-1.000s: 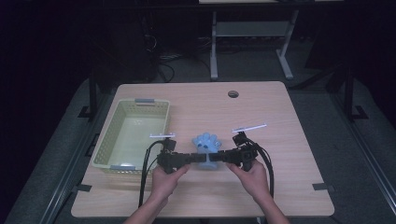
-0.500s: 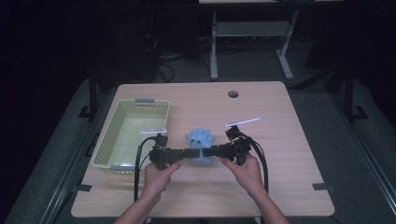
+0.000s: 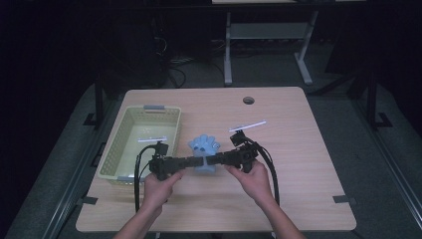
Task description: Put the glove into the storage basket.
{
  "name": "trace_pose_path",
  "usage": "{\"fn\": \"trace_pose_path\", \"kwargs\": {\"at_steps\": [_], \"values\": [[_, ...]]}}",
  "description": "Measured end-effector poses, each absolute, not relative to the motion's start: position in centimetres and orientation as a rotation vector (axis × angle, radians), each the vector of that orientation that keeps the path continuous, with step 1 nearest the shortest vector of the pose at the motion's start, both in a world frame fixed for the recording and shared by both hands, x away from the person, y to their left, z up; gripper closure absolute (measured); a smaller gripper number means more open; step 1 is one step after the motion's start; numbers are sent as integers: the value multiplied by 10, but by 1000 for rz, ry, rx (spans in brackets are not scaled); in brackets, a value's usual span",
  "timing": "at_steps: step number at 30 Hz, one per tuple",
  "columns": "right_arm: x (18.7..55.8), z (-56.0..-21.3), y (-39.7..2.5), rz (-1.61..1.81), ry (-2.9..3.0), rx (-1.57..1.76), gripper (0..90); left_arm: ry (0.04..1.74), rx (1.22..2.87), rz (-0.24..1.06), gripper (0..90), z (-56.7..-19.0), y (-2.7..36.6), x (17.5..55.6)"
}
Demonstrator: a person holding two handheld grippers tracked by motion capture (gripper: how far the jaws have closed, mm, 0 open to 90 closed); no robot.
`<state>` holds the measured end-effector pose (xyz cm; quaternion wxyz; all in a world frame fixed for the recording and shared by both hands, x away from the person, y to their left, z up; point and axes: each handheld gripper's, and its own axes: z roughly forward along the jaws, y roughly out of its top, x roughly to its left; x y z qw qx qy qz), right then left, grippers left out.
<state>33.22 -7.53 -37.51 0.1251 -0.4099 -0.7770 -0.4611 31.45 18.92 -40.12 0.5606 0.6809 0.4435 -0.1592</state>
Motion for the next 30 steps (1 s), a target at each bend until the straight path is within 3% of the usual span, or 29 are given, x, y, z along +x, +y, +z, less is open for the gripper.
{"fn": "trace_pose_path", "kwargs": {"at_steps": [30], "values": [[348, -365, -30, -1347, -2258, -1105, 728, 1075, 1565, -326, 712, -391, 235, 313]]}}
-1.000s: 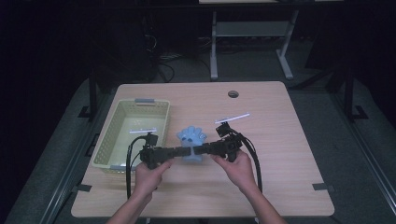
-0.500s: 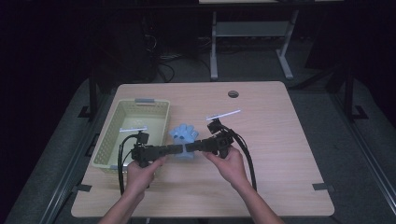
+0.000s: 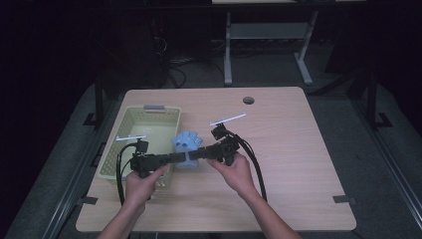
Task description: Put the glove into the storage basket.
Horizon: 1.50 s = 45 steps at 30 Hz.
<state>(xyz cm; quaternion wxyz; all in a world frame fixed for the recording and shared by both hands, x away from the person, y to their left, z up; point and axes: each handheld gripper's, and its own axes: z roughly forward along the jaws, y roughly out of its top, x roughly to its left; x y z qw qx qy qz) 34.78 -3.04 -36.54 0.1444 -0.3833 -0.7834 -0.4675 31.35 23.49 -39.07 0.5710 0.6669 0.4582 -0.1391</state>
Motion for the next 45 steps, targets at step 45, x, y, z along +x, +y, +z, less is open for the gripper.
{"fn": "trace_pose_path", "kwargs": {"at_steps": [45], "values": [[371, -363, 54, -1347, -2260, -998, 728, 1134, 1549, -333, 730, -385, 319, 324]]}}
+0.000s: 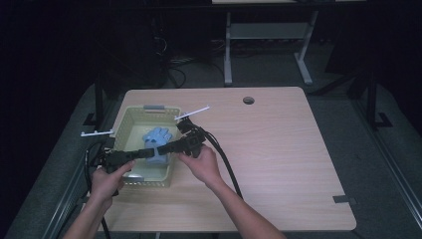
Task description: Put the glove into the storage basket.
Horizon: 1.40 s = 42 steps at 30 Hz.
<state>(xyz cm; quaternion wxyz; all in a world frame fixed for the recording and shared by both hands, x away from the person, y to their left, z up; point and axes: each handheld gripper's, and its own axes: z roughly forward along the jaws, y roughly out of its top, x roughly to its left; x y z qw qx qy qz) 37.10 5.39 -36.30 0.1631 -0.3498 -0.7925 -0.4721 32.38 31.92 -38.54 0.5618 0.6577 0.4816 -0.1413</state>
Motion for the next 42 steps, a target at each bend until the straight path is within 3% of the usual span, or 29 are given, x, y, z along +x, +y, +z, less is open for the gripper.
{"fn": "trace_pose_path", "kwargs": {"at_steps": [42], "values": [[379, -386, 96, -1306, -2220, -987, 724, 1219, 1593, -367, 733, -397, 359, 330]]}}
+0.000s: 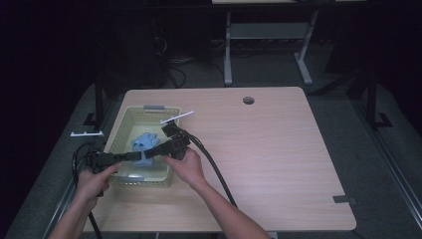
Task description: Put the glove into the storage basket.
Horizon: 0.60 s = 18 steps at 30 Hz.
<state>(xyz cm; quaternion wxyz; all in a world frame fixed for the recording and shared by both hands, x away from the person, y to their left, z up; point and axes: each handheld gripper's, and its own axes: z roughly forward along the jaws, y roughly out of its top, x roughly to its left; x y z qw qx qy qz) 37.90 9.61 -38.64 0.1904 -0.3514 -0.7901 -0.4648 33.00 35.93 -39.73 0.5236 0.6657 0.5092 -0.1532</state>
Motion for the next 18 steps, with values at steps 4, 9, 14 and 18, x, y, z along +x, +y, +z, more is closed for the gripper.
{"fn": "trace_pose_path", "kwargs": {"at_steps": [4, 9, 14, 18], "values": [[381, -391, 102, -1299, -2228, -988, 722, 1240, 1610, -360, 735, -399, 362, 331], [383, -397, 109, -1280, -2220, -993, 720, 1262, 1633, -363, 735, -402, 368, 334], [386, -402, 113, -1260, -2214, -1006, 720, 1272, 1649, -355, 736, -404, 369, 337], [388, -405, 115, -1248, -2221, -1019, 719, 1284, 1656, -354, 737, -406, 370, 339]]}}
